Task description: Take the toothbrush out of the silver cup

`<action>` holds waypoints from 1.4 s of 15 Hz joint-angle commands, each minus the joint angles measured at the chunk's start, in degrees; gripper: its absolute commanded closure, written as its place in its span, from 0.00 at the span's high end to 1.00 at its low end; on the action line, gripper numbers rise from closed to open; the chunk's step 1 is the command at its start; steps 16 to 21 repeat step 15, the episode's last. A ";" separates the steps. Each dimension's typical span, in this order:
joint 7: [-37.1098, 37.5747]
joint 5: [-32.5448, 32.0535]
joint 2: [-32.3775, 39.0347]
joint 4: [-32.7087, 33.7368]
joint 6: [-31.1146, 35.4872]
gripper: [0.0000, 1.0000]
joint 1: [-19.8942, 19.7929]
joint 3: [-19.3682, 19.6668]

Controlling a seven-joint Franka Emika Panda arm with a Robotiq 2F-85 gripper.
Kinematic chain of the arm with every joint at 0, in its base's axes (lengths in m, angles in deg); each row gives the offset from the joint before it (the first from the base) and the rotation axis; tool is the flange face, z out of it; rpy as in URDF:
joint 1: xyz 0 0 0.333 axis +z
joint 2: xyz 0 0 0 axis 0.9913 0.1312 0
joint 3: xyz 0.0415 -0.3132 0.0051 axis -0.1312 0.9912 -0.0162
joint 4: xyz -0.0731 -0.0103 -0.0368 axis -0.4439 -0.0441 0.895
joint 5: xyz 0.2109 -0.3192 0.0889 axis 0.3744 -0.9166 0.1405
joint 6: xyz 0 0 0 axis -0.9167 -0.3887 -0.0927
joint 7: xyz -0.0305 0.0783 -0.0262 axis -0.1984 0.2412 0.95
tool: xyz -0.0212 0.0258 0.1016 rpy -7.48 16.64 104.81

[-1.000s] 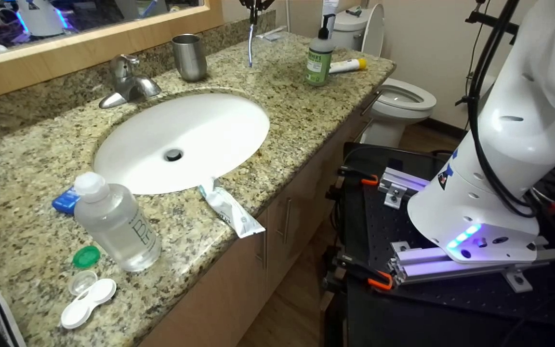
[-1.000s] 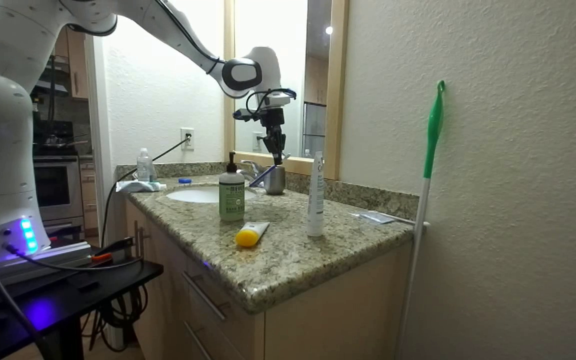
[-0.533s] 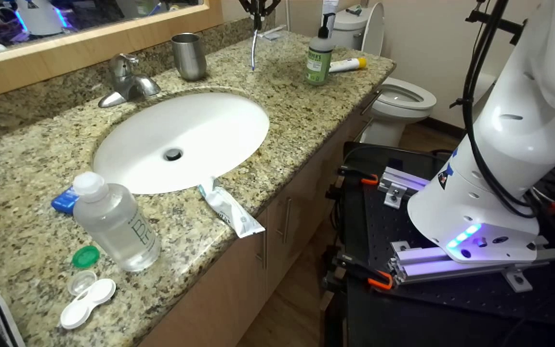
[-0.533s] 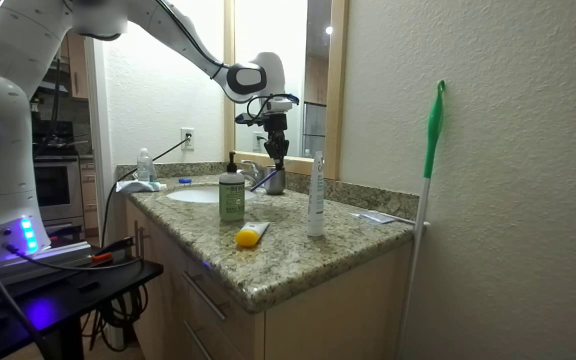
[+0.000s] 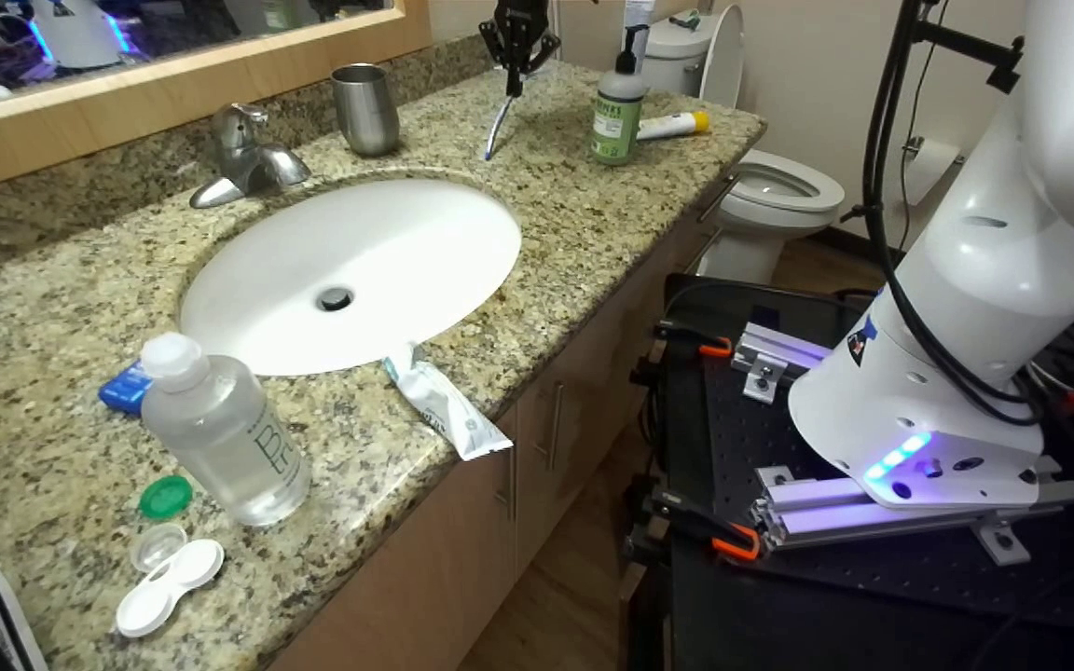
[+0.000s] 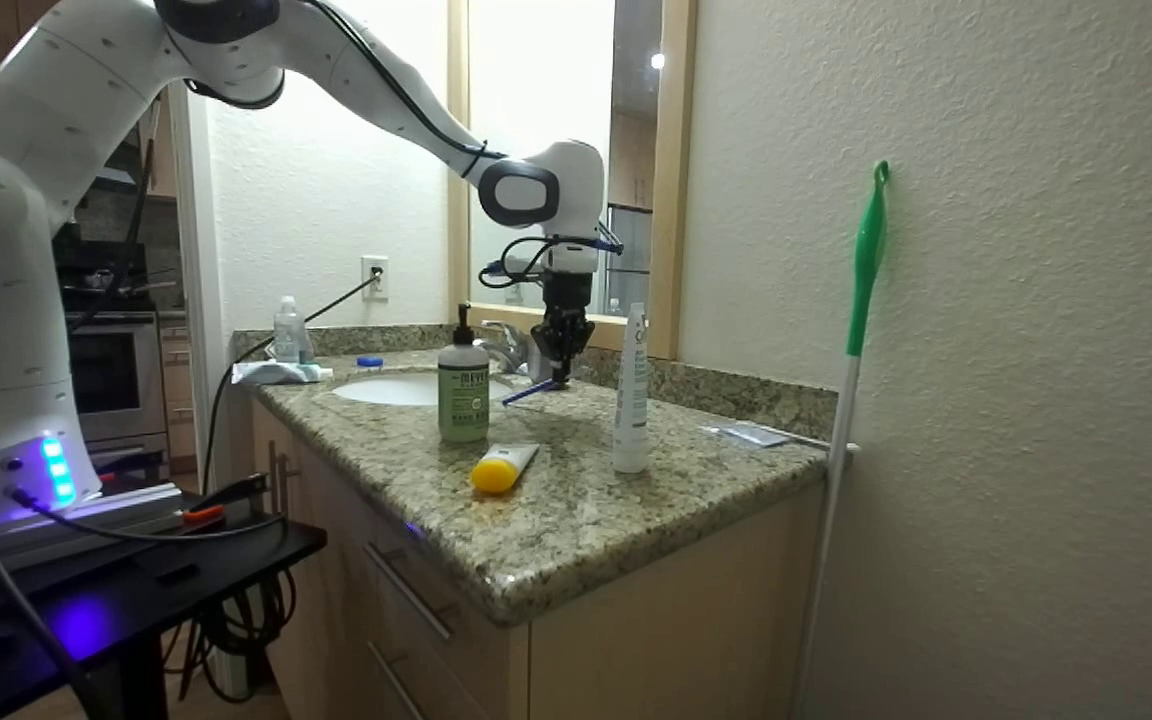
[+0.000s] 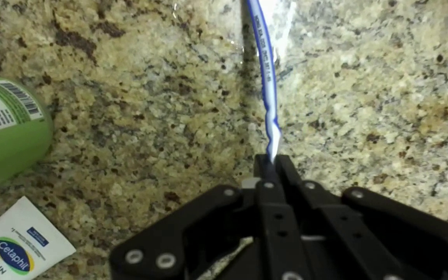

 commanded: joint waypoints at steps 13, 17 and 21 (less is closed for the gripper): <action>-0.90 -2.05 -4.55 3.00 1.03 0.87 0.43 -1.94; -4.56 -1.70 -10.53 -0.37 2.05 0.98 1.61 -2.92; -4.56 -1.70 -10.53 -0.37 2.05 0.98 1.61 -2.92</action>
